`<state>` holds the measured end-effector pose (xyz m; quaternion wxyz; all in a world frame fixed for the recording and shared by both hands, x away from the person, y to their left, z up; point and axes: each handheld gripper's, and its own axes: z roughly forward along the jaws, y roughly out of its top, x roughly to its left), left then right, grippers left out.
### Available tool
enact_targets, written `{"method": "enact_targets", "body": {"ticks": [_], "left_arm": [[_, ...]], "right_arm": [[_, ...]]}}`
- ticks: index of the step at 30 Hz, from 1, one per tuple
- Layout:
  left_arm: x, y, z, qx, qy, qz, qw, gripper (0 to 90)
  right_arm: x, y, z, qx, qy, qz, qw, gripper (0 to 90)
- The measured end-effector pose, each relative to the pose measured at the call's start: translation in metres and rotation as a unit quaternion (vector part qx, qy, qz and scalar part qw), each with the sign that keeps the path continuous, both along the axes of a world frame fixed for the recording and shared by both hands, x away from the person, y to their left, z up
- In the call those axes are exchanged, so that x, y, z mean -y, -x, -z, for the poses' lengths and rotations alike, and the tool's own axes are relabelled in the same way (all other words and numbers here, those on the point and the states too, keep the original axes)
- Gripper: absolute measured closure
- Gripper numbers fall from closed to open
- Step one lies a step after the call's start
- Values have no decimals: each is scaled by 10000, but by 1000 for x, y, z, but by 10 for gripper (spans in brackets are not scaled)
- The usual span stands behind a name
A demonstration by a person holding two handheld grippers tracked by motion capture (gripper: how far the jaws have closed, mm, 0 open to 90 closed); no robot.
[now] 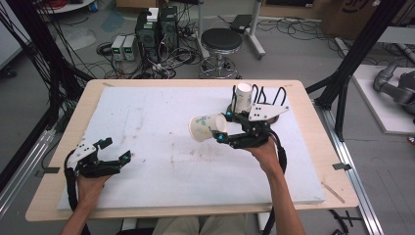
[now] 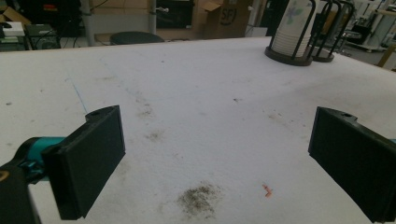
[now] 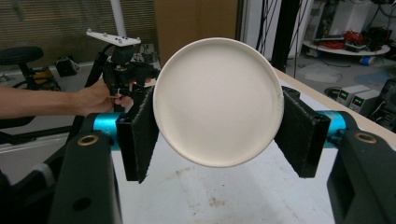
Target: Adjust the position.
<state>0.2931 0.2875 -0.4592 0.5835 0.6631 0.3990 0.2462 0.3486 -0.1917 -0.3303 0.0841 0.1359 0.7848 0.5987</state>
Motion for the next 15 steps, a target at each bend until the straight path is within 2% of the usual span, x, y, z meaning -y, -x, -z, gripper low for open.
{"method": "enact_targets", "body": {"ticks": [4, 7, 10, 15], "left_arm": [[0, 0, -1, 53, 18, 55, 10000, 38], [-1, 2, -4, 190, 105, 109, 9997, 37], [-2, 1, -8, 336, 326, 304, 9984, 37], [0, -1, -16, 393, 334, 562, 9971, 37]], "right_arm": [[0, -1, 0, -8, -10, 4, 10000, 364], [-1, 0, 0, -24, 6, -2, 10000, 364], [-1, -1, 1, -23, 8, -46, 10000, 364], [-4, -1, 1, -22, 32, -88, 10000, 364]]}}
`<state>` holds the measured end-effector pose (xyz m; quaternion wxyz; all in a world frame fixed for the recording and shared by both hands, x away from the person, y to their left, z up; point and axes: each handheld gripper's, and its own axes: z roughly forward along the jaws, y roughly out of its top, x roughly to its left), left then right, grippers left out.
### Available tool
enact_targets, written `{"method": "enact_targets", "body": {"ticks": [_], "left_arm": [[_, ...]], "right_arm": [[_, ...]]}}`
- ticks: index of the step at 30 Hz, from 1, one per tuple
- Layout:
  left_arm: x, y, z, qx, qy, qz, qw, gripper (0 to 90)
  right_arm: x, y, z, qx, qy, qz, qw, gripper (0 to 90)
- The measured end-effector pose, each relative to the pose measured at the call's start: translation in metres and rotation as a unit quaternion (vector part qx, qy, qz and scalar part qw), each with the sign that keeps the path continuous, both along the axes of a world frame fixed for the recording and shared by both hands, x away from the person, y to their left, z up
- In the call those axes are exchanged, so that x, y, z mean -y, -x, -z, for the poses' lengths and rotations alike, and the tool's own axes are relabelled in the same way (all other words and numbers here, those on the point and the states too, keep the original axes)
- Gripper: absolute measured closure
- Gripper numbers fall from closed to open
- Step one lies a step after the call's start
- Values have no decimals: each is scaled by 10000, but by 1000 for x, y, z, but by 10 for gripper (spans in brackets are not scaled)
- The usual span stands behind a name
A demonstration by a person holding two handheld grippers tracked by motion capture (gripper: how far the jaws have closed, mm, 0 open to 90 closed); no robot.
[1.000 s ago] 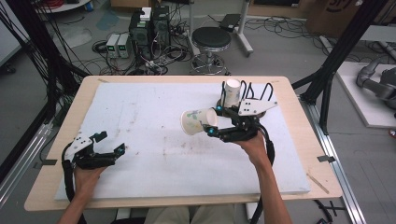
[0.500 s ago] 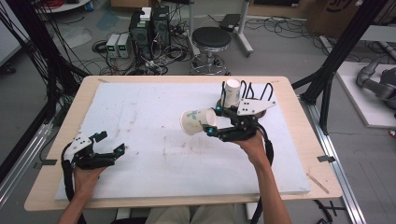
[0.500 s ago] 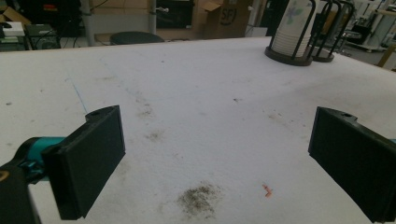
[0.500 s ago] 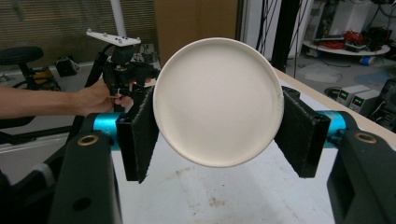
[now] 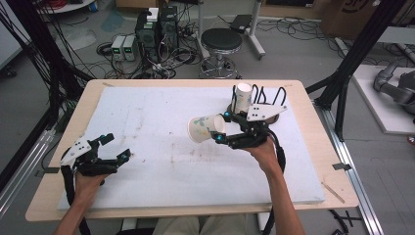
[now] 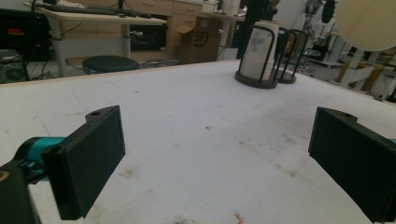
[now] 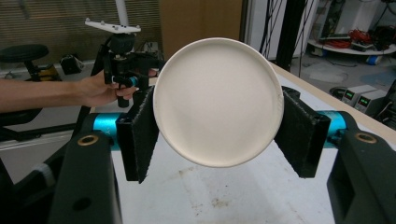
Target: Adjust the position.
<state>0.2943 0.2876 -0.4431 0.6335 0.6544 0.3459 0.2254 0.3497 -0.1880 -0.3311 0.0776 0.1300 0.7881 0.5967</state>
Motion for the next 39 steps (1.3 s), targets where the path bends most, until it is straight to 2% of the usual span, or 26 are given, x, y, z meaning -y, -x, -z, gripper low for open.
{"method": "enact_targets", "body": {"ticks": [3, 9, 12, 15, 16, 18, 21, 29, 31, 37, 39], "left_arm": [[3, -2, -6, -4, -67, 170, 9998, 37], [8, -10, -26, -39, -34, 543, 9985, 37], [11, -15, -38, -26, -123, 751, 9971, 37], [16, -18, -48, -23, -204, 1026, 9945, 37], [18, -20, -51, -23, -251, 1121, 9934, 37], [20, -23, -57, -18, -203, 1330, 9909, 37], [24, -28, -63, -29, -296, 1550, 9875, 37], [39, -42, -80, -87, -463, 2248, 9733, 37], [42, -45, -82, -51, -498, 2320, 9714, 37], [52, -53, -89, -85, -587, 2651, 9624, 37], [56, -55, -92, -83, -627, 2713, 9604, 37]], "right_arm": [[-1, -1, 0, -9, 24, -39, 10000, 364], [-2, -1, 1, -22, 64, -85, 9999, 364], [-3, -1, 1, -39, 85, -108, 9999, 364], [-3, -1, 1, -22, 71, -160, 9998, 364], [-3, -1, 1, -23, 72, -168, 9998, 364], [-4, 0, 0, -24, 67, -190, 9998, 364], [-4, 0, 0, -10, 70, -221, 9997, 364], [-5, -1, 1, -59, 68, -302, 9995, 364], [-6, -1, 1, -35, 79, -314, 9995, 364], [-7, 1, 0, -37, 41, -387, 9992, 364], [-7, 1, 0, -49, 22, -423, 9991, 364]]}}
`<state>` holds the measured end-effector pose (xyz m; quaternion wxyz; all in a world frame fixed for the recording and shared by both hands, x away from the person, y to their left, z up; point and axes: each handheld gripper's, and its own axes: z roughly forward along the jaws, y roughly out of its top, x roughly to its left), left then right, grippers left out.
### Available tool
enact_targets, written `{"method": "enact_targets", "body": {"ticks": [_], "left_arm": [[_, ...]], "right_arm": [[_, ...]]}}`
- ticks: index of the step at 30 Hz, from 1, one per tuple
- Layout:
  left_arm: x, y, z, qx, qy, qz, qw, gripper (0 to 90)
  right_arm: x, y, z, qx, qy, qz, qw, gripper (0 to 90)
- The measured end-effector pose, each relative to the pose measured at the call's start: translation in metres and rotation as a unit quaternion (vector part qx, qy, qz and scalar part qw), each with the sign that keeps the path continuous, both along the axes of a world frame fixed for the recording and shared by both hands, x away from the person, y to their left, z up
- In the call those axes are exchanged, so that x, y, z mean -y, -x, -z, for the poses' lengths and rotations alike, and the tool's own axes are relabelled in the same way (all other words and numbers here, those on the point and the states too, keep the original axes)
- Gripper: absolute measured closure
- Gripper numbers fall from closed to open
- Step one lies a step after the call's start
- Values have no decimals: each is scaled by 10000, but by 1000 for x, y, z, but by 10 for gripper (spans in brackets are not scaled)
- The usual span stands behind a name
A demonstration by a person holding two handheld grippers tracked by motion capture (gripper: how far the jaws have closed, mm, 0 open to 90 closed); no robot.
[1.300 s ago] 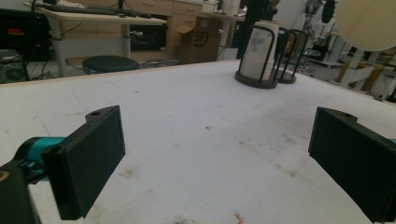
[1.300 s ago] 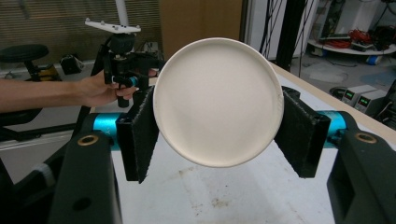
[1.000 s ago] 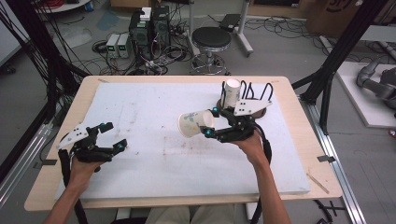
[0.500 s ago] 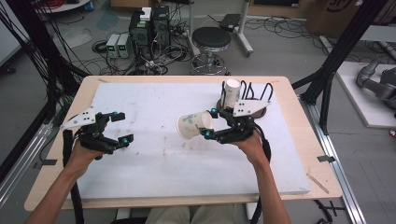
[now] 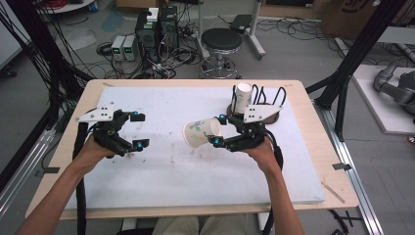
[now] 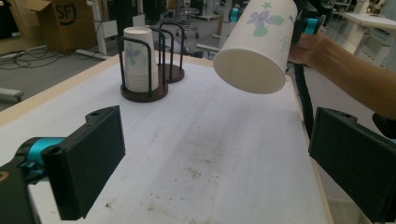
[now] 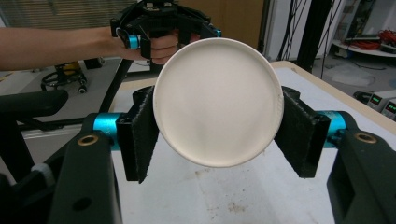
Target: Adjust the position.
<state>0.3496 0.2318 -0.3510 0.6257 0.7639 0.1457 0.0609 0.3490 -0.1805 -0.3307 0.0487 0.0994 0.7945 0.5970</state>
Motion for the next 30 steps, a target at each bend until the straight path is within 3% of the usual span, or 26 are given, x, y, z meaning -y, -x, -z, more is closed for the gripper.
{"method": "enact_targets", "body": {"ticks": [6, 8, 15, 30], "left_arm": [[11, -8, -7, -10, -62, 177, 9998, 37], [16, -11, -9, -23, -4, 316, 9995, 37], [34, -16, -10, -70, -107, 634, 9979, 37], [68, -20, -18, -42, -174, 1004, 9948, 37]], "right_arm": [[-4, 0, 1, -2, 38, -48, 10000, 364], [-5, 1, 0, -18, 42, -67, 10000, 364], [-7, 1, 1, -2, 59, -133, 9999, 364], [-13, 2, 2, -6, 118, -225, 9997, 364]]}}
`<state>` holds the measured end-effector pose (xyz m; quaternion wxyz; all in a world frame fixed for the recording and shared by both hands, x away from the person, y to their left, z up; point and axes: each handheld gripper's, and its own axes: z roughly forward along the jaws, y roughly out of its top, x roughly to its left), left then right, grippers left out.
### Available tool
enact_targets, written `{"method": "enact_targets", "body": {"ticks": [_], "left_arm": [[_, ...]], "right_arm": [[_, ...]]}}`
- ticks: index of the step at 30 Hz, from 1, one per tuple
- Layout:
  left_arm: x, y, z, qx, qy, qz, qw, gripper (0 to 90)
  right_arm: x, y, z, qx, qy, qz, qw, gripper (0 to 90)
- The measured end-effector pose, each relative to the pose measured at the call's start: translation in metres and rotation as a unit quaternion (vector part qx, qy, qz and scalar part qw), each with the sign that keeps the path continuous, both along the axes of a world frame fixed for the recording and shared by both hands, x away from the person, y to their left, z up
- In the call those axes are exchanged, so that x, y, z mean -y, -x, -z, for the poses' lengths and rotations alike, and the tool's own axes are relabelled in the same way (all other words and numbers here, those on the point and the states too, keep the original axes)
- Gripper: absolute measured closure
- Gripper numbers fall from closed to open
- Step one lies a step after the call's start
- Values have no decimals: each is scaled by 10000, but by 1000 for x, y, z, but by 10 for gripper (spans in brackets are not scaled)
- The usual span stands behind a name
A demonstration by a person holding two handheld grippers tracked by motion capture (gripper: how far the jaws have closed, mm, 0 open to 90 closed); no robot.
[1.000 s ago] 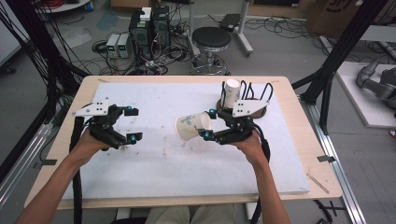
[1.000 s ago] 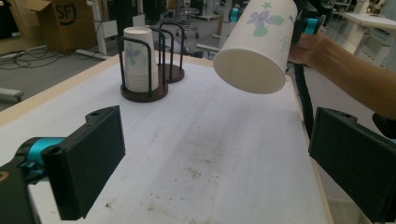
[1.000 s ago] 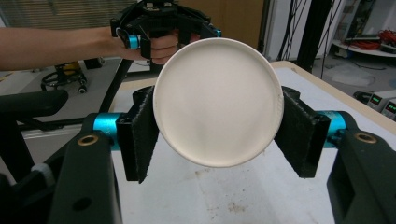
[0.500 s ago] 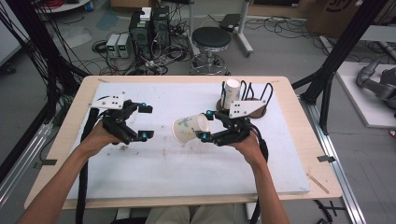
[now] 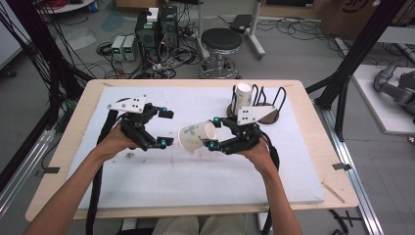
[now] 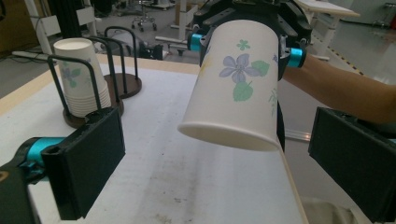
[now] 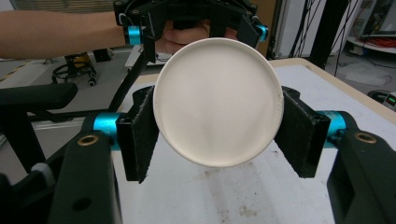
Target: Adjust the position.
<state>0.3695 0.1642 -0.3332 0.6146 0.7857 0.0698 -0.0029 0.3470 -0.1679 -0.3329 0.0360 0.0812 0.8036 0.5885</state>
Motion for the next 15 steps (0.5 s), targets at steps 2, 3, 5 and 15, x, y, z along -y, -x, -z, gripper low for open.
{"method": "enact_targets", "body": {"ticks": [2, 3, 5, 15], "left_arm": [[5, 0, 0, -33, -26, 58, 10000, 37], [7, -1, 0, -39, -23, 85, 10000, 37], [12, -2, 0, -72, -29, 152, 9999, 37], [35, -3, -2, -113, -117, 396, 9991, 38]], "right_arm": [[-1, 0, 0, -8, -4, -11, 10000, 364], [-1, 0, 0, 4, 2, -20, 10000, 364], [-2, 0, 0, 11, -1, -27, 10000, 364], [-5, 1, 1, -1, 15, -103, 9999, 364]]}}
